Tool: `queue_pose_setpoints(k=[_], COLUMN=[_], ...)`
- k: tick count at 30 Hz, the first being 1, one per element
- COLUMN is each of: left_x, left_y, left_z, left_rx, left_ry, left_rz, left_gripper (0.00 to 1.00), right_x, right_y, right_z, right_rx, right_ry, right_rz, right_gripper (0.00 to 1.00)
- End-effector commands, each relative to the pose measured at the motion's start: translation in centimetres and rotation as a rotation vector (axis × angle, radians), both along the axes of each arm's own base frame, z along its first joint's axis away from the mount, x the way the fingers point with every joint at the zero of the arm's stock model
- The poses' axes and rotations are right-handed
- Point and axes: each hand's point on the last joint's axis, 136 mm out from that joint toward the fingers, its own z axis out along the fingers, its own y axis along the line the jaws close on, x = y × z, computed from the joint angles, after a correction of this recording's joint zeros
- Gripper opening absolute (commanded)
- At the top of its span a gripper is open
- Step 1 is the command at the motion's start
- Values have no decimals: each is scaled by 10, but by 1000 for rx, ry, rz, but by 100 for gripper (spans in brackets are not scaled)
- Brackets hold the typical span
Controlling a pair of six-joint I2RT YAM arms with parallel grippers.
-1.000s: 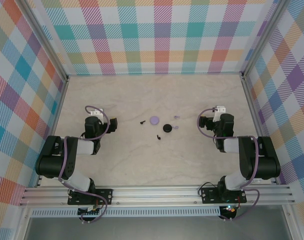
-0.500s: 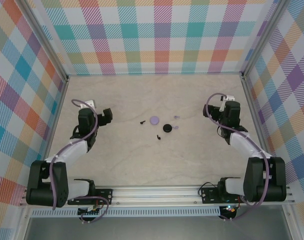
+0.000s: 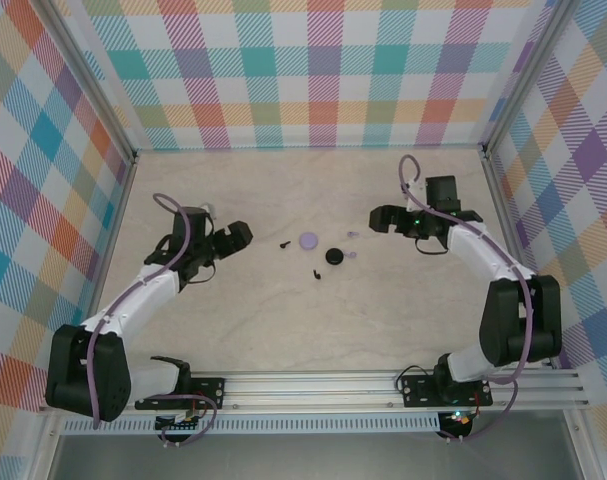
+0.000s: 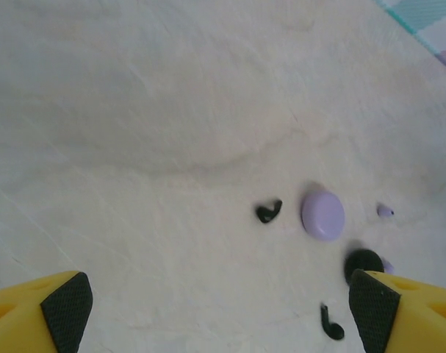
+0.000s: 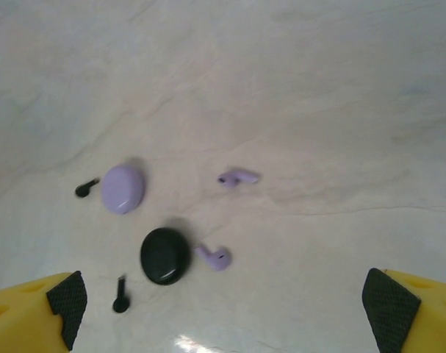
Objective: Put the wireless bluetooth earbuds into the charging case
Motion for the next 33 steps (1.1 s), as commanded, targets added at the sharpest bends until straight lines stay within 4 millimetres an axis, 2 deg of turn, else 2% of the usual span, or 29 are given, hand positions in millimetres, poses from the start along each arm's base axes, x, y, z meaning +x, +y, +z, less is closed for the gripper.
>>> queue_pose_setpoints(k=[1, 4, 6, 8, 12, 14, 17, 25, 33], left_x=[-7, -6, -3, 1, 12, 17, 26, 41, 50], left_y=[-30, -53, -71, -88, -116, -126, -138, -156, -167], left_z=[-3, -7, -9, -13, -29, -37, -48, -71, -85], left_rx=[-112, -128, -150, -171, -204, -220, -252, -277, -292], left_ry=[91, 109, 116, 127, 163, 181, 194, 233, 264], left_rz=[24, 11, -3, -21, -37, -35, -38, -44, -43], left_gripper=[91, 88, 86, 82, 71, 66, 62, 55, 48], right_x=[-12, -11, -8, -3, 8, 14, 23, 37, 39], right_y=[38, 66, 85, 99, 124, 132, 140, 154, 168], right_z=[3, -5, -10, -13, -23, -30, -41, -70, -82], right_rx=[35, 12, 4, 0, 18, 26, 21, 17, 47], right_ry=[55, 96, 127, 150, 219, 251, 287, 382, 443], right_rz=[150, 234, 289, 319, 367, 373, 372, 380, 411], right_gripper=[95, 84, 73, 66, 44, 39, 36, 33, 33])
